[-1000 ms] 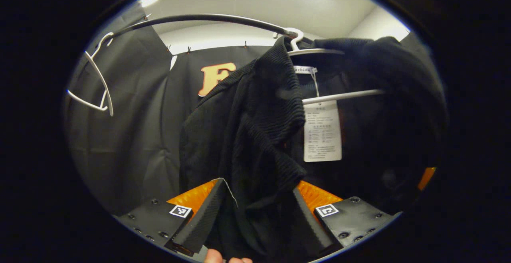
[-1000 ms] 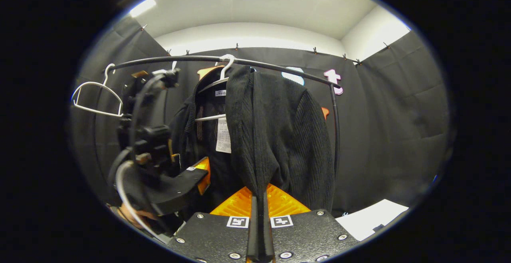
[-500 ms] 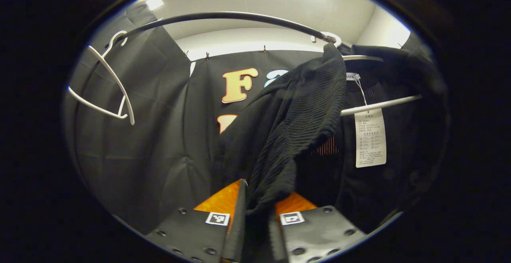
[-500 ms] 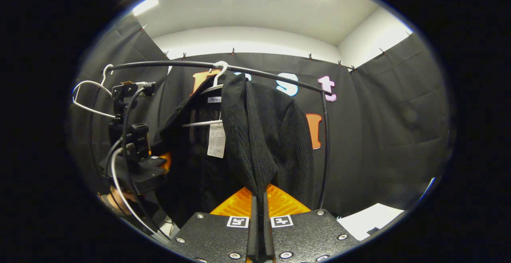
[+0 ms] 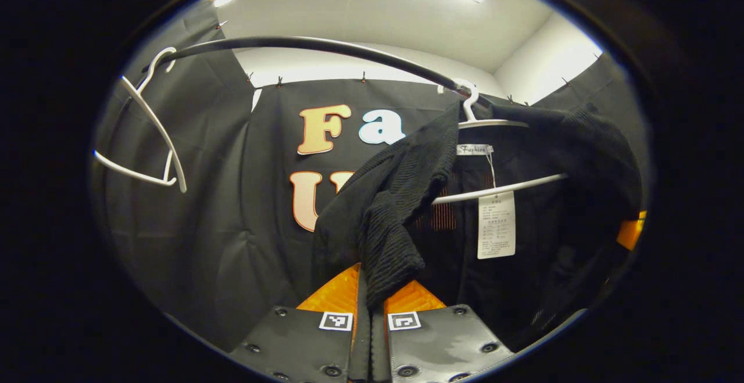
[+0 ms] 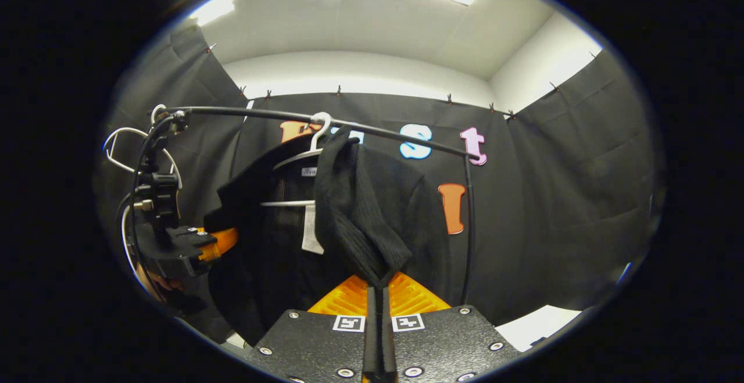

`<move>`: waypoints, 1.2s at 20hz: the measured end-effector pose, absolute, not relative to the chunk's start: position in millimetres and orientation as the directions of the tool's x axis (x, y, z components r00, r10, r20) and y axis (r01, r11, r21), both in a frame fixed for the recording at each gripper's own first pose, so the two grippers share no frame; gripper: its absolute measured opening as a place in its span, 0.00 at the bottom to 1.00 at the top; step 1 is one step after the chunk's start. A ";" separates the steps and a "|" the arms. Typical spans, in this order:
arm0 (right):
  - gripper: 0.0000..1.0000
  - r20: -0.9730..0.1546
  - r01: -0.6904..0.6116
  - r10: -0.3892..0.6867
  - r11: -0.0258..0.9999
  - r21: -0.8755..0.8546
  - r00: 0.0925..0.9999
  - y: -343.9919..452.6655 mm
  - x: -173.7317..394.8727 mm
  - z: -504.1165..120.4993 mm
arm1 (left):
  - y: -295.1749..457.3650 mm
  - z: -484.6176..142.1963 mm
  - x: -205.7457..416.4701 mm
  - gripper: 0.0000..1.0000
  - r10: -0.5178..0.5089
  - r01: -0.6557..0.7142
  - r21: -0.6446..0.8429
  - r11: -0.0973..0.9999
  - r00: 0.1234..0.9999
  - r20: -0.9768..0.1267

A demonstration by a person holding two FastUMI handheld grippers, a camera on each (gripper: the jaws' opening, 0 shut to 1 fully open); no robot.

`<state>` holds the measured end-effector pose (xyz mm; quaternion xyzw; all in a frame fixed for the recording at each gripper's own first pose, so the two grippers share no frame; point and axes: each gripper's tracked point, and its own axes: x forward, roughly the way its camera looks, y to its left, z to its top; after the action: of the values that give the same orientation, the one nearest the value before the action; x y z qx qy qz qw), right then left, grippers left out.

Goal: Grasp the clothes on the hanger with both hands and then place them into the laundry hamper below.

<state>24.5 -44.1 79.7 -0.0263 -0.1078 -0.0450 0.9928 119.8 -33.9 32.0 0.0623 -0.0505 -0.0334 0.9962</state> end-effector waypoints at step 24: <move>0.02 0.190 0.143 -0.116 0.980 -0.135 0.975 -193.4 179.1 215.9 | 21.0 153.8 170.4 0.08 0.073 -0.119 0.133 0.984 0.948 0.309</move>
<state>179.1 -193.4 215.9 -0.0741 -0.0911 -0.0655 0.9909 170.4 21.0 153.8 0.0751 -0.1534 0.0488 0.9841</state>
